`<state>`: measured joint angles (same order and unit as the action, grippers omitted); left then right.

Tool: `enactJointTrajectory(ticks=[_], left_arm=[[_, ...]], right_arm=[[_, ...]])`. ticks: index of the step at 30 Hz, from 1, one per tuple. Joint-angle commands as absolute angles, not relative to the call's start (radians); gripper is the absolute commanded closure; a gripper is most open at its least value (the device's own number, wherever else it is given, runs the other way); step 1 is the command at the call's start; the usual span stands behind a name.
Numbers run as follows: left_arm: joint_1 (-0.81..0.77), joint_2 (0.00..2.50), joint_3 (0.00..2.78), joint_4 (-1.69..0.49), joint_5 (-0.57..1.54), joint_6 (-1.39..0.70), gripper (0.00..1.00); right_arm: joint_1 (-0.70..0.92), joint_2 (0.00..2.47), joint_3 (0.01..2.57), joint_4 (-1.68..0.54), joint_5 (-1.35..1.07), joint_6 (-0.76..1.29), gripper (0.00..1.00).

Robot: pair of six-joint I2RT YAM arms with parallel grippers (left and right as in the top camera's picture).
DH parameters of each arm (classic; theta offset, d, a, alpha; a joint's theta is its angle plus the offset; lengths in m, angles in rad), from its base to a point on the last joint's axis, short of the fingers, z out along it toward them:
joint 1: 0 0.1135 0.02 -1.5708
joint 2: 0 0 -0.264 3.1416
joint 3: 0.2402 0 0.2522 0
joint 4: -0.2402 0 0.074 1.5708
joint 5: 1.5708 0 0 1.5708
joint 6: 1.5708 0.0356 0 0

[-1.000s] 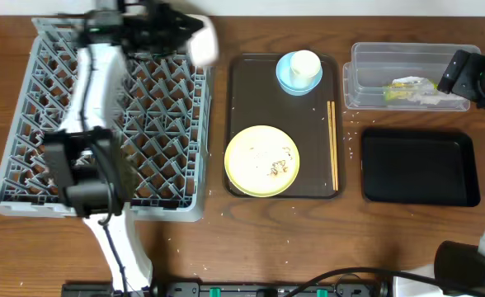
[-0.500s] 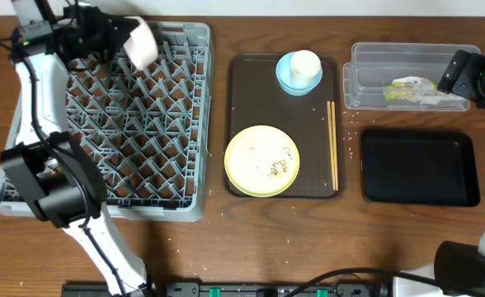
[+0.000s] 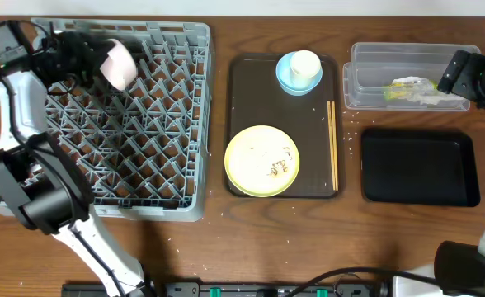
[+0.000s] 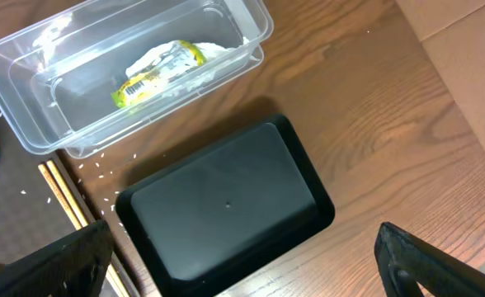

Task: Sort waste into correct bins and load items into the dishwasher
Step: 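Lower the pink bowl into the rack's far-left slots and release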

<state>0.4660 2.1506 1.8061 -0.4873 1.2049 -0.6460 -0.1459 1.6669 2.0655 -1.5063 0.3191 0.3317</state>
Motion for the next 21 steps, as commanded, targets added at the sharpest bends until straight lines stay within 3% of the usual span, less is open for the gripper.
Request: enactJointTrajectory(ticks=[1,21], left_arm=[[0.475,2.126,1.789,-0.486,1.230,-0.597,0.93],[0.570,2.126,1.789,-0.631,1.223,-0.483,0.92]], right_arm=[[-0.151,1.670,2.067,-1.508,0.340,0.324,0.01],[-0.151,1.670,2.067,-1.508,0.340,0.324,0.01]])
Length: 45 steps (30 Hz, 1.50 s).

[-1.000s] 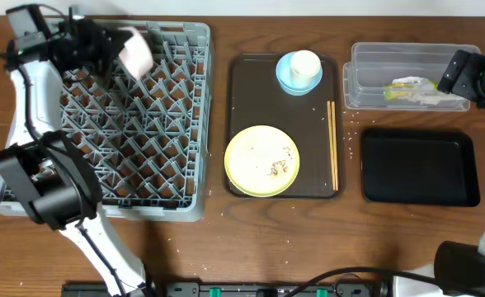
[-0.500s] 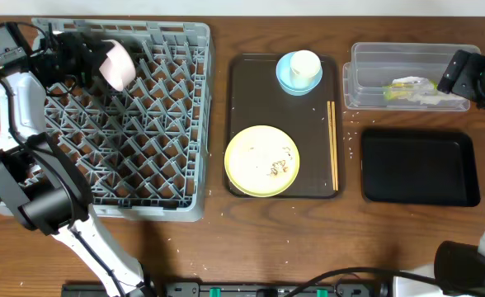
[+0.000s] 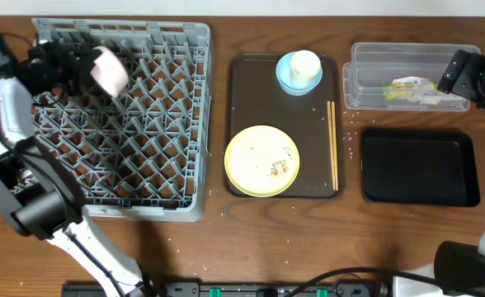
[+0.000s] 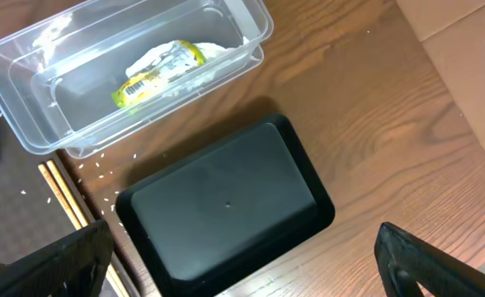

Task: Sort waste into correct bins and load items into the dishwasher
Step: 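Lower the pink bowl into the rack's far-left slots and release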

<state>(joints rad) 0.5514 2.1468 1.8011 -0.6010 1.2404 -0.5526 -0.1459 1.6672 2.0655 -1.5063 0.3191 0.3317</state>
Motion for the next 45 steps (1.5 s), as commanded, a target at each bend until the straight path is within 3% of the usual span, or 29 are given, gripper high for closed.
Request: enactJointTrajectory(ticks=[1,13,16,19,23,29,31,34,38,45], left_arm=[[0.574,2.126,1.788,-0.656,1.215,-0.460,0.93],[0.612,2.124,1.789,-0.868,1.084,-0.322,0.93],[0.632,2.115,1.790,-0.896,0.969,-0.321,0.92],[0.653,2.102,1.790,-0.949,0.817,-0.299,0.72],[0.679,2.096,1.791,-1.022,0.680,-0.259,0.60],[0.727,2.065,1.794,-1.073,0.582,-0.258,0.58],[0.745,2.037,1.794,-1.073,0.582,-0.258,0.59],[0.764,1.975,1.798,-1.077,0.568,-0.259,0.77],[0.759,1.866,1.798,-1.073,0.464,-0.260,0.92],[0.623,1.808,1.797,-0.846,0.273,-0.255,0.92]], right_arm=[[-0.151,1.670,2.067,-1.508,0.340,0.324,0.01],[-0.150,1.670,2.067,-1.508,0.340,0.324,0.01],[-0.150,1.670,2.067,-1.509,0.340,0.324,0.01],[-0.150,1.670,2.067,-1.508,0.340,0.324,0.01],[-0.150,1.670,2.067,-1.508,0.340,0.324,0.01],[-0.150,1.670,2.067,-1.509,0.340,0.324,0.01],[-0.150,1.670,2.067,-1.508,0.340,0.324,0.01],[-0.150,1.670,2.067,-1.508,0.340,0.324,0.01],[-0.150,1.670,2.067,-1.508,0.340,0.324,0.01],[-0.150,1.670,2.067,-1.508,0.340,0.324,0.01]])
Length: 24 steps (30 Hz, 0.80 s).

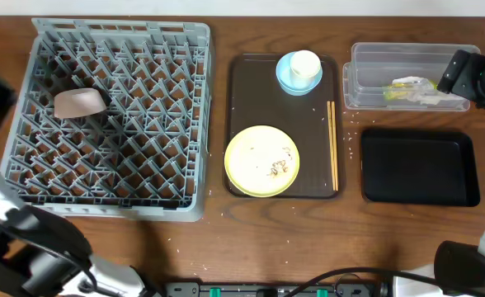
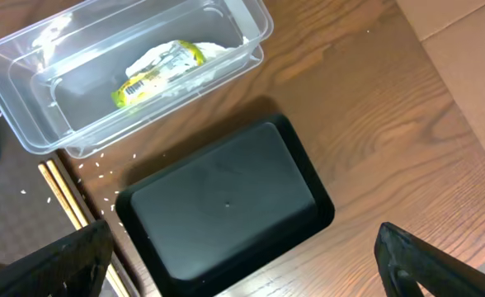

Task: Sort waste into correct bins and load items into the dishwasher

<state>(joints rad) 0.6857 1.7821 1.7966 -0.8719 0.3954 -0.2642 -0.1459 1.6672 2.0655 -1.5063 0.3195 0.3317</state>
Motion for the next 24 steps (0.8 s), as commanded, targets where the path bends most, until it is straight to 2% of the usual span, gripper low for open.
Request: enactJointTrajectory(ticks=[1,7,12,24], left_arm=[[0.596,1.814,1.797,-0.821,0.243,-0.255,0.93],[0.453,1.878,1.797,-0.709,0.079,-0.171,0.92],[0.407,1.946,1.797,-0.709,-0.068,-0.149,0.92],[0.414,2.033,1.797,-0.813,-0.087,-0.150,0.92]], right_arm=[[-0.150,1.670,2.067,-1.509,0.340,0.324,0.01],[-0.150,1.670,2.067,-1.508,0.340,0.324,0.01],[-0.150,1.670,2.067,-1.508,0.340,0.324,0.01],[-0.150,1.670,2.067,-1.508,0.340,0.324,0.01]])
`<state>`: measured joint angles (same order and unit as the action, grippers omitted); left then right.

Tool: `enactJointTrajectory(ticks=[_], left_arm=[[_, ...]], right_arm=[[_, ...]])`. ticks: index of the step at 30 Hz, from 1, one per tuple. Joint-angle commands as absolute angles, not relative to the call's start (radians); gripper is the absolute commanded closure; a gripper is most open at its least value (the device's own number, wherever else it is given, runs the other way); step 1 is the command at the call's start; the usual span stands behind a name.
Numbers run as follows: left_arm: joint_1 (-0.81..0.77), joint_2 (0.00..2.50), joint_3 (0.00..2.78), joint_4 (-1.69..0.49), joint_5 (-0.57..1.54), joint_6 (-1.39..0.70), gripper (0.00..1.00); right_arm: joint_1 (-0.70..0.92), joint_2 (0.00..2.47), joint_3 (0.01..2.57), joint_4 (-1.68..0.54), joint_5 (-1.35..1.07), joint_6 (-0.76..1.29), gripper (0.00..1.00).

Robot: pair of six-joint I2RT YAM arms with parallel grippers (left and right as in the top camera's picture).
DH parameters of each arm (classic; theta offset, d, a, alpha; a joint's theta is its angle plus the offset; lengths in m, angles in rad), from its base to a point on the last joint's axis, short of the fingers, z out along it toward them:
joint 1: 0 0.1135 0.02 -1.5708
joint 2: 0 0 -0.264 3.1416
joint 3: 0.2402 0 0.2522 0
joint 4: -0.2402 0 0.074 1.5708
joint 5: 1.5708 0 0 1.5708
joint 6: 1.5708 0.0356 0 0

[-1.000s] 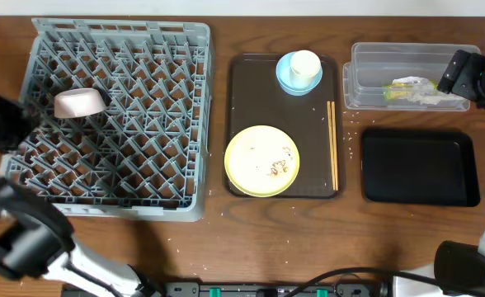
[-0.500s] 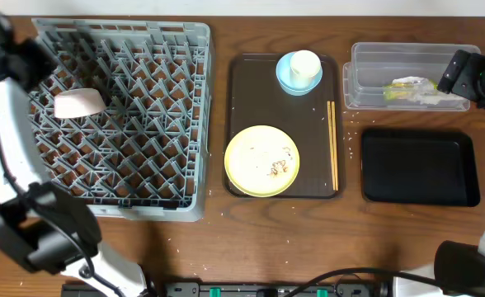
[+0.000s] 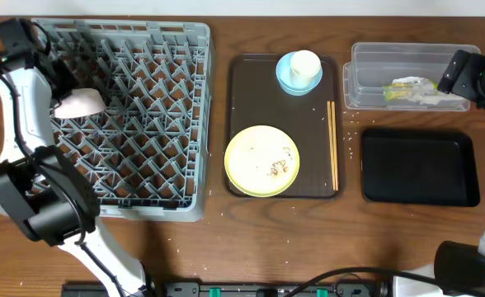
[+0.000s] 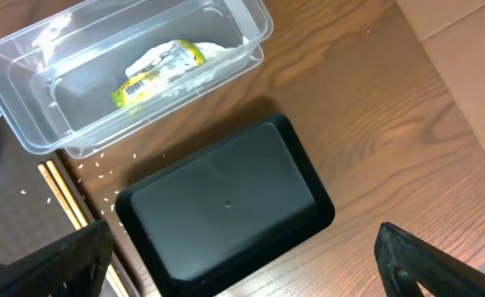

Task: Sort waste into correct bins and load items into the dishwasher

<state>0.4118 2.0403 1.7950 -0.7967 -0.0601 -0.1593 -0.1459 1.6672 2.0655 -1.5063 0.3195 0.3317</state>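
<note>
A pink bowl (image 3: 80, 103) lies in the upper left of the grey dish rack (image 3: 168, 49). My left gripper (image 3: 58, 79) is just above and left of the bowl; whether it touches the bowl is not clear. On the brown tray (image 3: 251, 91) are a yellow plate (image 3: 261, 161) with crumbs, a cream cup in a blue bowl (image 3: 299, 70) and chopsticks (image 3: 333, 144). My right gripper (image 4: 242, 268) hangs open over the black bin (image 4: 226, 206), nothing between its fingers.
A clear bin (image 4: 28, 132) behind the black bin holds a yellow-green wrapper (image 4: 156, 70). Rice grains are scattered on the wood between tray and bins. The table's right edge shows in the right wrist view.
My left arm was a blur at the table's left edge; now it reaches over the rack's upper left, its gripper by the pink bowl. The bowl is in the same spot. The right arm is unchanged.
My left gripper first held the pink bowl above the rack's upper left, then a little further left. Later the bowl lay in the rack and the arm was off to the left. Now the gripper is back beside the bowl.
</note>
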Motion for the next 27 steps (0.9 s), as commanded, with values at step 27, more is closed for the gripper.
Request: enactJointTrajectory(ticks=[27], left_arm=[[0.396,1.853,1.784,-0.821,0.138,-0.290,0.92]], right_arm=[[-0.150,1.670,2.067,-1.504,0.340,0.324,0.01]])
